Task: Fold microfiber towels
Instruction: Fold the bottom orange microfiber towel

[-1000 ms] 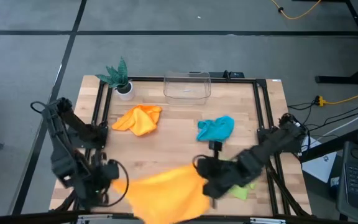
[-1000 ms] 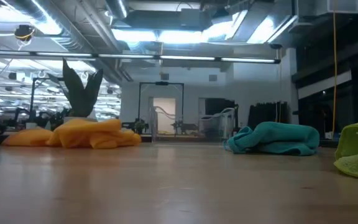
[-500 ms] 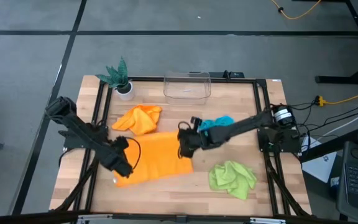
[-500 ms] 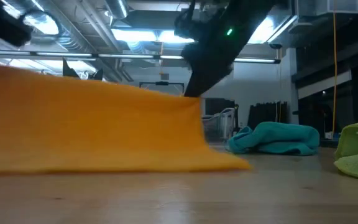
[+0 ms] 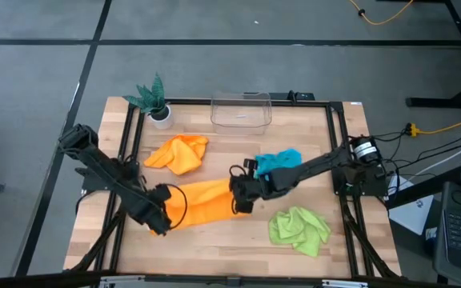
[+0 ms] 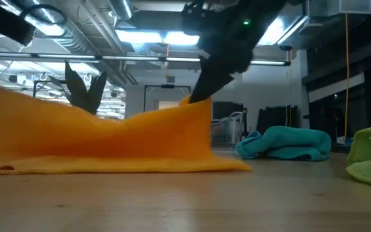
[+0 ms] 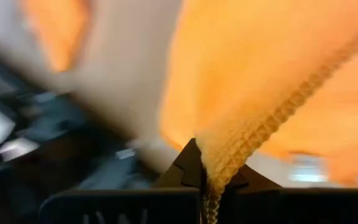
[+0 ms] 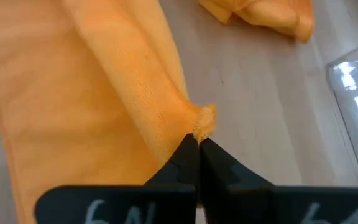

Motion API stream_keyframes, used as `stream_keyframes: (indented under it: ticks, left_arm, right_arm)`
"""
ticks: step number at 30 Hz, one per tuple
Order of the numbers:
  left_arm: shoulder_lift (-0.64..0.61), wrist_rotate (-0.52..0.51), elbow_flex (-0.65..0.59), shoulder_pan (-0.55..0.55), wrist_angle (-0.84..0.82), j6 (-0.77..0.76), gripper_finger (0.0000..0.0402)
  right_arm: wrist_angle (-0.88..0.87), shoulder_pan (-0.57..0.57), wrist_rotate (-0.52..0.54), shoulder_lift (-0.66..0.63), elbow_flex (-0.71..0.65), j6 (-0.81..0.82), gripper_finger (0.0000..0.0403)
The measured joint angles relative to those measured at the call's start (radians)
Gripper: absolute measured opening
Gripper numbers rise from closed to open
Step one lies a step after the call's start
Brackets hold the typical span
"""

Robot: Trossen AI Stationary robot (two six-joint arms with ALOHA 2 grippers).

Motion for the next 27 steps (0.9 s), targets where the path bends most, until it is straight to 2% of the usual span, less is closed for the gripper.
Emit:
stream_keyframes:
  ticks: [4,9,13,16,23,27]
  left_arm:
    - [0.006,0.001,-0.028,-0.063,0.162,-0.038,0.0]
    - [0.038,0.011,-0.034,-0.13,0.209,-0.129,0.0]
    - [0.044,0.014,-0.034,-0.171,0.252,-0.178,0.0006]
    - [0.044,0.017,-0.035,-0.184,0.257,-0.191,0.003]
    - [0.044,0.055,-0.035,-0.189,0.265,-0.195,0.0114]
    - [0.044,0.131,-0.035,-0.188,0.272,-0.213,0.0131]
  right_arm:
    - [0.011,0.066,0.038,-0.001,-0.05,0.037,0.0002]
    - [0.09,0.137,0.033,-0.001,-0.143,0.132,0.002]
    - [0.115,0.177,-0.056,-0.001,-0.159,0.183,0.005]
    - [0.161,0.196,-0.095,-0.001,-0.159,0.173,0.0084]
    - [0.189,0.205,-0.198,-0.001,-0.15,0.168,0.0174]
    - [0.149,0.205,-0.261,-0.001,-0.097,0.235,0.0202]
